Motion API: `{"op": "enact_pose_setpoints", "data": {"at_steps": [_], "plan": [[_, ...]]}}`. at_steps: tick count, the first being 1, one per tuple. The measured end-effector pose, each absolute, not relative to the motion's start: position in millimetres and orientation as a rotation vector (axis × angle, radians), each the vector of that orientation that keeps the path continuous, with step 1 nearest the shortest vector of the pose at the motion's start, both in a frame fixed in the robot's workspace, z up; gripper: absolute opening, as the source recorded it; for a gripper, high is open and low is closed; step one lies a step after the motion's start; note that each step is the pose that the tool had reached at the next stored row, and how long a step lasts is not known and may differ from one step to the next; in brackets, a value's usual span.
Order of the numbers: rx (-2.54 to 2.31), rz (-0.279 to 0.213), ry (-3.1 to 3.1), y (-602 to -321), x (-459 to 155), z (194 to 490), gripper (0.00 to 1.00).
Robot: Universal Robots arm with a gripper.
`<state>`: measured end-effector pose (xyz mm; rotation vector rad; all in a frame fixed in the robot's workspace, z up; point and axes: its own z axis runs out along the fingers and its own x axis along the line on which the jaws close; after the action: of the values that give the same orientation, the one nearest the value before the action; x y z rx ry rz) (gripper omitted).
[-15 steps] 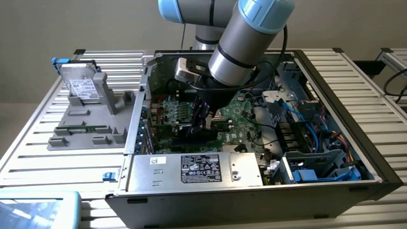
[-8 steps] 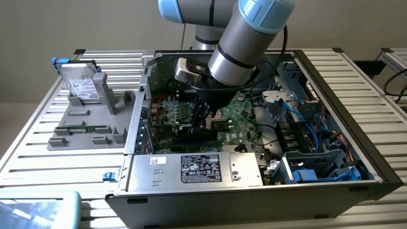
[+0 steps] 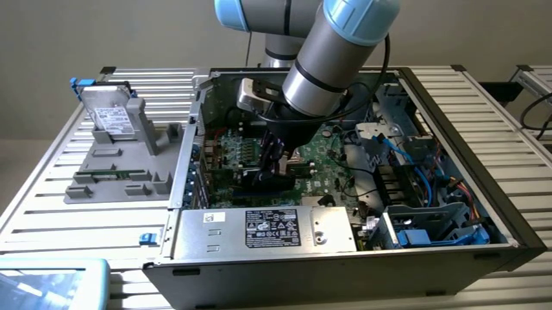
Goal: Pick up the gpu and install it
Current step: 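Insert the gpu into the slot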
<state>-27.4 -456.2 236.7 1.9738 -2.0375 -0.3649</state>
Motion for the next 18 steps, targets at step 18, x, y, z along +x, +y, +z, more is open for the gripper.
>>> {"op": "enact_pose_setpoints", "data": {"at_steps": [18], "plan": [[1.974,-0.365,-2.037,-456.0,-27.4,235.9,0.28]]}}
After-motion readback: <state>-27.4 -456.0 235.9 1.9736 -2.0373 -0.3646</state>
